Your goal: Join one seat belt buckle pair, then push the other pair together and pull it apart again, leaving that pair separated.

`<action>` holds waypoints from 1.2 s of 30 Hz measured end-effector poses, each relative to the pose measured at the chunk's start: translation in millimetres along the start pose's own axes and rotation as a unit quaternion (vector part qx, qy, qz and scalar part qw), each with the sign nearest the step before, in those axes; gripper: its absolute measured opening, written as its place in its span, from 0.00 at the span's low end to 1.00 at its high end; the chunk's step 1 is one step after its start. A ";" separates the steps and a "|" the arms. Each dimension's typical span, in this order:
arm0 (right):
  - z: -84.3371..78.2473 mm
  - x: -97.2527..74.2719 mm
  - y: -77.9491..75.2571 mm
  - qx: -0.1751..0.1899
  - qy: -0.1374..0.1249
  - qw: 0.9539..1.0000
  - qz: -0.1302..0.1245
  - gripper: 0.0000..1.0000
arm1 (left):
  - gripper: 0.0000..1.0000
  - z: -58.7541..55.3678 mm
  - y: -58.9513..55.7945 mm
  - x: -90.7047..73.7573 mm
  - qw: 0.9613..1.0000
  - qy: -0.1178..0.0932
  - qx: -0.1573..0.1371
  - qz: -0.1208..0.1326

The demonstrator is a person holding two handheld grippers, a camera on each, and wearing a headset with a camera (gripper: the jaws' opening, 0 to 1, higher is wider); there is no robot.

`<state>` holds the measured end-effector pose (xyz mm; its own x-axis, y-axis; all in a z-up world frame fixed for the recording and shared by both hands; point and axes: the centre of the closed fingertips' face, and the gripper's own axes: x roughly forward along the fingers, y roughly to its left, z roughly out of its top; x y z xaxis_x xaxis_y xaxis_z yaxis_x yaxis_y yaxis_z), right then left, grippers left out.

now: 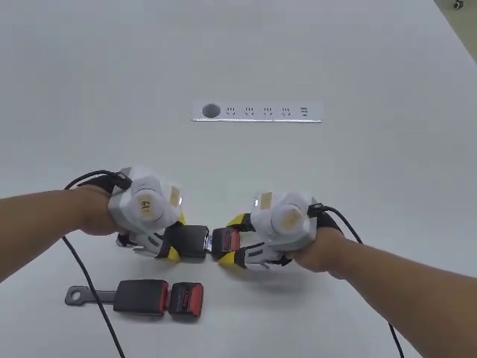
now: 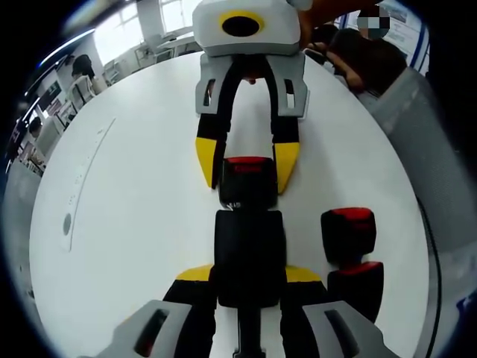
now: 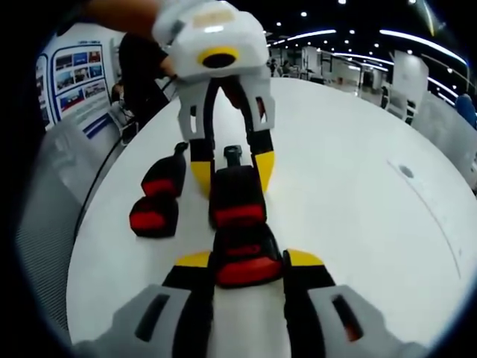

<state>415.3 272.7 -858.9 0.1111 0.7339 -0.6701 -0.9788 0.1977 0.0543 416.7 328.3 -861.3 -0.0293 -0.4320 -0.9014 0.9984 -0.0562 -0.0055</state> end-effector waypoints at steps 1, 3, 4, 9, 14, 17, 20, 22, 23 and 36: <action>-0.4 -0.4 -0.3 0.000 0.000 1.000 0.000 0.36 | 0.34 -0.1 -0.1 -0.1 1.000 -0.001 0.000 0.001; -1.4 -1.6 -0.8 -0.002 0.000 1.000 0.001 0.36 | 0.34 -0.4 0.0 -0.3 1.000 -0.004 -0.003 0.002; -2.7 -3.0 -1.1 -0.003 0.002 1.000 0.000 0.36 | 0.34 -0.5 0.0 -0.3 1.000 -0.005 -0.004 0.002; -9.4 -10.6 -2.1 -0.003 0.004 1.000 -0.002 0.36 | 0.34 -0.2 -0.7 -0.6 1.000 -0.008 -0.006 0.002; -11.4 -12.8 -0.7 0.001 0.002 1.000 -0.007 0.36 | 0.34 -0.3 -0.7 -1.0 1.000 -0.010 -0.008 0.002; -14.3 -15.3 -0.2 -0.005 0.007 1.000 -0.006 0.36 | 0.34 -0.3 -0.6 -1.0 1.000 -0.010 -0.008 0.001; -20.1 -21.7 -1.9 -0.005 0.009 1.000 -0.003 0.36 | 0.34 -0.1 -0.6 -1.2 1.000 -0.011 -0.009 0.001; -24.9 -27.2 -3.2 -0.001 0.012 1.000 -0.005 0.36 | 0.34 -0.1 -0.6 -1.3 1.000 -0.012 -0.009 0.001; -26.3 -28.9 -4.4 -0.001 0.011 1.000 -0.006 0.36 | 0.34 -0.1 -0.6 -1.3 1.000 -0.012 -0.009 0.001; -51.1 -57.0 -11.0 0.014 0.015 1.000 -0.011 0.37 | 0.34 0.6 -0.7 -1.1 1.000 -0.009 -0.009 0.000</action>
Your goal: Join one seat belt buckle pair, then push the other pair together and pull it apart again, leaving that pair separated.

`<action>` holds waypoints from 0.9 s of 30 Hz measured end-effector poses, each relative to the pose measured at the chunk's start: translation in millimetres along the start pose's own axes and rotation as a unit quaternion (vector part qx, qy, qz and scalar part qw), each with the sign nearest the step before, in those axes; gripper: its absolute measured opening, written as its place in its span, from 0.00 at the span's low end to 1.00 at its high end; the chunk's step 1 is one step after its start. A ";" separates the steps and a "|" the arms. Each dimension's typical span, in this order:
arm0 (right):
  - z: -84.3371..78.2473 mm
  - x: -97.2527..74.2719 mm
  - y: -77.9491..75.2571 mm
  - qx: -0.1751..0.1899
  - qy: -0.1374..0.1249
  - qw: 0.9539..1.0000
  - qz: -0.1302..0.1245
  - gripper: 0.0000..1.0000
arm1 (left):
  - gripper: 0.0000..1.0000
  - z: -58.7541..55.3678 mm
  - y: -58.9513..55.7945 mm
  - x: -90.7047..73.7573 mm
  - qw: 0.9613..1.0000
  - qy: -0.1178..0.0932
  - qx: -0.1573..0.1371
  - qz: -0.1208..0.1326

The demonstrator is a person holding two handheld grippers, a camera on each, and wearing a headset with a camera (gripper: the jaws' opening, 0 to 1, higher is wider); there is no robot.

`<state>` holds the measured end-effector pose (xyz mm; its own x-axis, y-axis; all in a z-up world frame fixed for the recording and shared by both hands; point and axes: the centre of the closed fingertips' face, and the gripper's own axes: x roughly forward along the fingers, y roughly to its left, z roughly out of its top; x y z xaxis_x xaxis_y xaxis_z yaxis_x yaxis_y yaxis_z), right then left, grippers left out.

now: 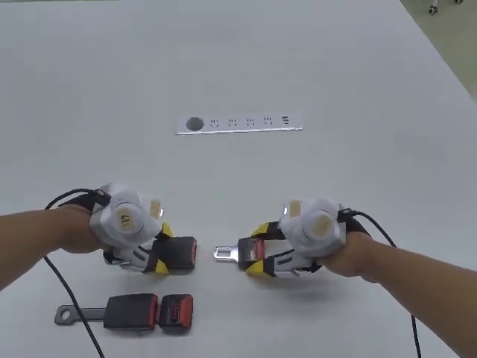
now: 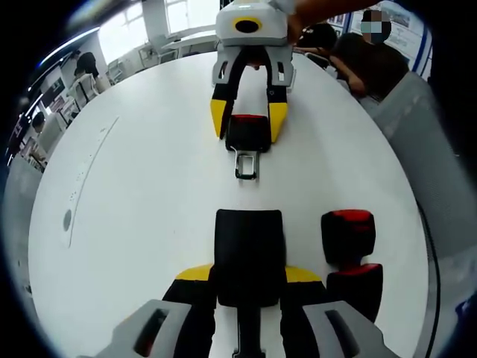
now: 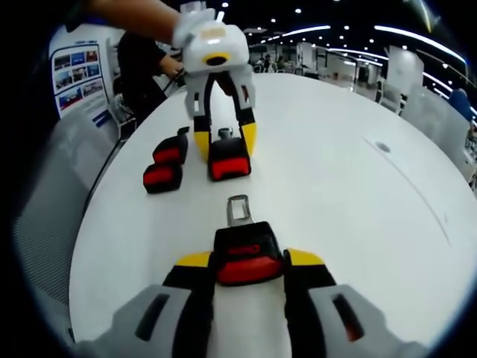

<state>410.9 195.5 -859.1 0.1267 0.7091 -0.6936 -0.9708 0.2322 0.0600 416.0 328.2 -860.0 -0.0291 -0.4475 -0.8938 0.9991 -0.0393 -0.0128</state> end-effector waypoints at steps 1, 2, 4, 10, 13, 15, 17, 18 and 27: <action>-3.2 -3.6 -1.2 0.001 0.001 1.000 -0.001 0.37 | 0.34 0.0 0.0 0.0 1.000 0.000 0.000 0.000; -5.5 -5.8 -2.1 0.003 0.002 1.000 -0.003 0.37 | 0.34 0.0 0.0 -0.1 1.000 0.000 0.000 0.000; -8.8 -10.1 -4.0 0.006 -0.001 1.000 -0.005 0.37 | 0.34 0.0 0.1 0.0 1.000 -0.001 0.000 0.000; -18.7 -21.0 -4.2 0.013 0.001 1.000 -0.009 0.37 | 0.34 -0.2 0.2 0.0 1.000 -0.001 -0.001 0.001; -24.0 -26.7 -4.8 0.016 0.001 1.000 -0.012 0.37 | 0.34 0.1 0.1 -0.1 1.000 -0.001 -0.002 0.001; -27.5 -30.2 -6.0 0.017 0.001 1.000 -0.016 0.37 | 0.34 0.0 0.0 -0.1 1.000 -0.001 -0.002 0.001; -31.1 -33.5 -6.0 0.019 0.003 1.000 -0.017 0.37 | 0.34 0.0 -0.1 0.0 1.000 0.000 -0.003 0.001; -32.1 -34.7 -6.1 0.020 0.003 1.000 -0.017 0.37 | 0.34 0.1 -0.2 0.0 1.000 0.000 -0.002 0.001; -45.5 -46.2 -4.5 0.021 0.007 1.000 -0.018 0.37 | 0.34 0.0 -0.5 0.0 1.000 0.003 -0.003 0.001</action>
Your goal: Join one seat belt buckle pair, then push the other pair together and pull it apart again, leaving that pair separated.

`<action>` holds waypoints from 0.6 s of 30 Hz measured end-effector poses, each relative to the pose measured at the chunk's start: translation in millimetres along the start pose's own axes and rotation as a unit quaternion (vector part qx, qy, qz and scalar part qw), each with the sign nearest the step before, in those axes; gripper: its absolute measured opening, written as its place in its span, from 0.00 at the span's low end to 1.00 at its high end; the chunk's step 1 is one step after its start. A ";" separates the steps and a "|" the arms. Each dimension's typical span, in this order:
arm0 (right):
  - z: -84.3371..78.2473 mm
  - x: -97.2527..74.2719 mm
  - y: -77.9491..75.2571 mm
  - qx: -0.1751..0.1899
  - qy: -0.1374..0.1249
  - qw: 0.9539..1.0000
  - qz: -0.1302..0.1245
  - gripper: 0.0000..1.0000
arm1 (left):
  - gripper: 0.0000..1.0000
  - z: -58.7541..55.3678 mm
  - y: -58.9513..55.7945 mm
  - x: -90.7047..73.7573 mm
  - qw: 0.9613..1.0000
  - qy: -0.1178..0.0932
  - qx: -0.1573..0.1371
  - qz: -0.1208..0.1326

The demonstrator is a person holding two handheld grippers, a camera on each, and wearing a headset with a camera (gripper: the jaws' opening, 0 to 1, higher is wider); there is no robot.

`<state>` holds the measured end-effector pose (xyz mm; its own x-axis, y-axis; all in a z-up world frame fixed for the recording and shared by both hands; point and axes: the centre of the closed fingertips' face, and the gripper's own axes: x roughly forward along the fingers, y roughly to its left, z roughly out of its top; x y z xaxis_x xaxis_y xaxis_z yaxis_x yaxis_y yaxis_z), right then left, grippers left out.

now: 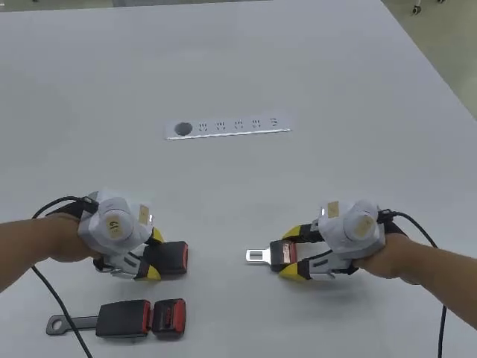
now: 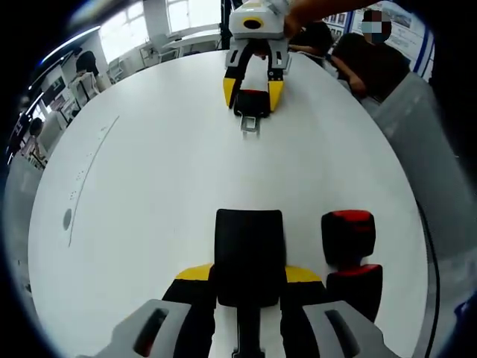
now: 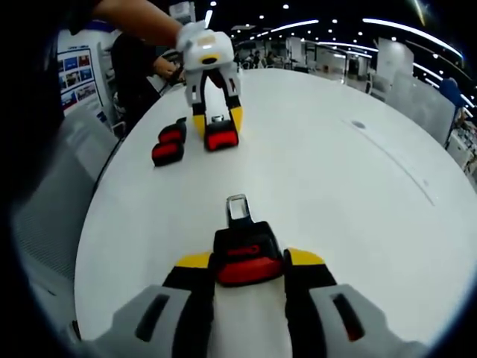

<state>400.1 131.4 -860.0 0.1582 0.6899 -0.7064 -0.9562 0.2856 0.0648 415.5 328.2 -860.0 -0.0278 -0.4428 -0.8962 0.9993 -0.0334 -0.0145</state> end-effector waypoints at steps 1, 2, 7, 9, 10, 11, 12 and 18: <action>-0.6 -0.6 0.0 0.000 0.000 1.000 0.000 0.37 | 0.34 0.1 -0.1 0.0 1.000 0.001 0.001 0.000; -2.9 -2.5 0.6 0.000 0.001 1.000 0.001 0.37 | 0.34 0.0 -0.2 0.0 1.000 0.002 0.002 -0.001; -9.0 -7.8 -0.1 0.001 0.002 1.000 -0.002 0.37 | 0.34 -0.3 -0.1 -0.1 1.000 0.003 0.001 0.000; -12.5 -9.8 0.5 0.002 0.004 1.000 -0.002 0.37 | 0.34 -0.4 -0.2 -0.1 1.000 0.005 -0.001 0.000; -14.3 -11.1 0.7 0.001 0.003 1.000 -0.003 0.37 | 0.34 -0.5 -0.2 -0.2 1.000 0.006 0.000 0.001; -14.3 -11.8 0.6 0.002 0.003 1.000 -0.003 0.37 | 0.34 -0.6 -0.2 -0.2 1.000 0.007 -0.001 0.001; -15.1 -12.6 1.5 0.002 0.003 1.000 -0.003 0.38 | 0.34 -0.5 -0.2 -0.1 1.000 0.008 -0.001 0.001; -13.9 -13.4 2.4 0.011 0.003 1.000 -0.003 0.38 | 0.34 -0.7 -0.2 -0.1 1.000 0.011 -0.013 0.004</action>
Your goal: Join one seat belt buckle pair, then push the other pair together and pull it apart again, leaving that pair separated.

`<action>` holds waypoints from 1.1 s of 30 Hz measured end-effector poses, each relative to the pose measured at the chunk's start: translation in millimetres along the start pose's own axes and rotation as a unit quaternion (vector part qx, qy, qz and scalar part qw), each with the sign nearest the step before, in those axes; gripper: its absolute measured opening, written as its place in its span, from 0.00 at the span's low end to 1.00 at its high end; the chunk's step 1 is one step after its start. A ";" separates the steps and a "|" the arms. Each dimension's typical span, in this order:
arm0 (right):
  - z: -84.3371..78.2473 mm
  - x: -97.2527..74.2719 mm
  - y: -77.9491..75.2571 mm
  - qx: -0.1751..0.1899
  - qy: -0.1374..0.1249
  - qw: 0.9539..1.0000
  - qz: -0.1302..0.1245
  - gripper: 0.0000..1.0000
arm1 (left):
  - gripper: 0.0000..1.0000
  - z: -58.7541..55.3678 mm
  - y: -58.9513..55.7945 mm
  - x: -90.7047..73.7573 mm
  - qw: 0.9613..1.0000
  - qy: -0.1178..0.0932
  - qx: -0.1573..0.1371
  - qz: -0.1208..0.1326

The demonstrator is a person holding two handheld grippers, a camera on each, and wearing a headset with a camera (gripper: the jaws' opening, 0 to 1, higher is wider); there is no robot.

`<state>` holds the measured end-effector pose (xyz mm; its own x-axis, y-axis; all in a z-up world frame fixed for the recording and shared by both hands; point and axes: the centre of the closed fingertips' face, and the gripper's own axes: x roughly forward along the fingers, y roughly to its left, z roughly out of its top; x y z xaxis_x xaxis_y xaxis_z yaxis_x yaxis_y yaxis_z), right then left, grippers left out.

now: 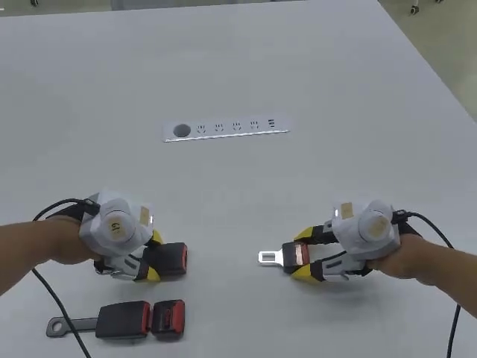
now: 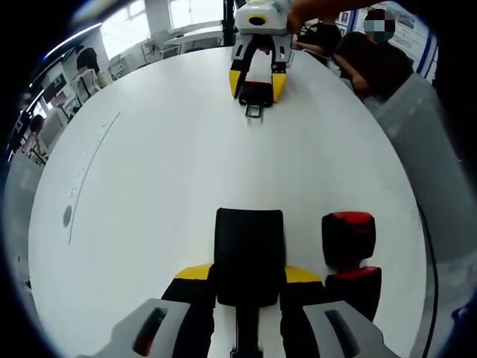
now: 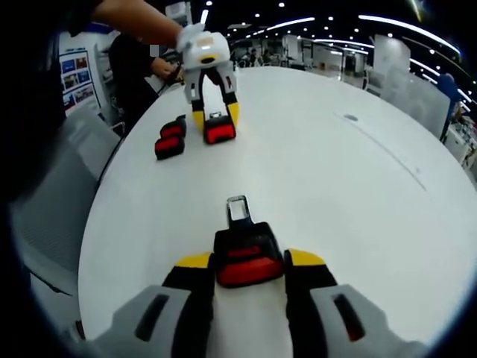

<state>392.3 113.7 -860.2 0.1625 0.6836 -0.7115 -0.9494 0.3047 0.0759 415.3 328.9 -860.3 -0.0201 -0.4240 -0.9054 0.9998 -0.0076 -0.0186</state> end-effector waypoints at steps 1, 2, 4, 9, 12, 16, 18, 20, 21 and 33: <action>-0.8 0.3 1.1 -0.009 0.005 1.000 -0.002 0.38 | 0.34 0.2 0.0 0.1 1.000 0.002 -0.005 0.001; -2.9 -0.1 0.3 -0.034 0.012 0.999 -0.009 0.39 | 0.34 1.2 -0.7 0.5 1.000 0.005 -0.004 0.002; -3.0 1.2 5.9 -0.036 0.013 0.999 -0.006 0.47 | 0.45 0.2 -11.4 0.2 1.000 0.013 0.016 -0.023; 11.6 -7.8 -1.7 0.012 -0.024 0.999 -0.042 0.70 | 0.60 12.2 -3.5 -18.8 0.998 -0.032 -0.050 0.016; 22.2 -18.9 -10.2 0.040 -0.052 0.994 -0.084 0.77 | 0.70 18.2 5.9 -36.5 0.991 -0.071 -0.103 0.049; 32.7 -31.1 -15.0 0.075 -0.078 0.985 -0.135 0.79 | 0.77 22.1 11.0 -59.9 0.976 -0.114 -0.156 0.103; 38.5 -35.9 -13.6 0.087 -0.094 0.979 -0.158 0.80 | 0.79 22.4 9.6 -71.8 0.965 -0.137 -0.178 0.133; 42.7 -41.8 -10.3 0.095 -0.101 0.973 -0.184 0.80 | 0.83 15.1 1.5 -79.4 0.957 -0.135 -0.211 0.146; 45.0 -42.2 -5.0 0.101 -0.104 0.971 -0.188 0.81 | 0.85 10.6 -2.7 -83.7 0.951 -0.135 -0.229 0.157; 66.2 -59.1 38.7 0.124 -0.128 0.954 -0.241 0.91 | 0.92 -3.9 -35.2 -130.9 0.894 -0.223 -0.312 0.232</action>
<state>363.8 128.9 -768.9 0.6539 0.5549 -0.5143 -0.6606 0.7501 -0.0307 382.6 388.2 -742.7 0.5381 -0.5702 -0.6208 0.7020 0.7108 -0.0443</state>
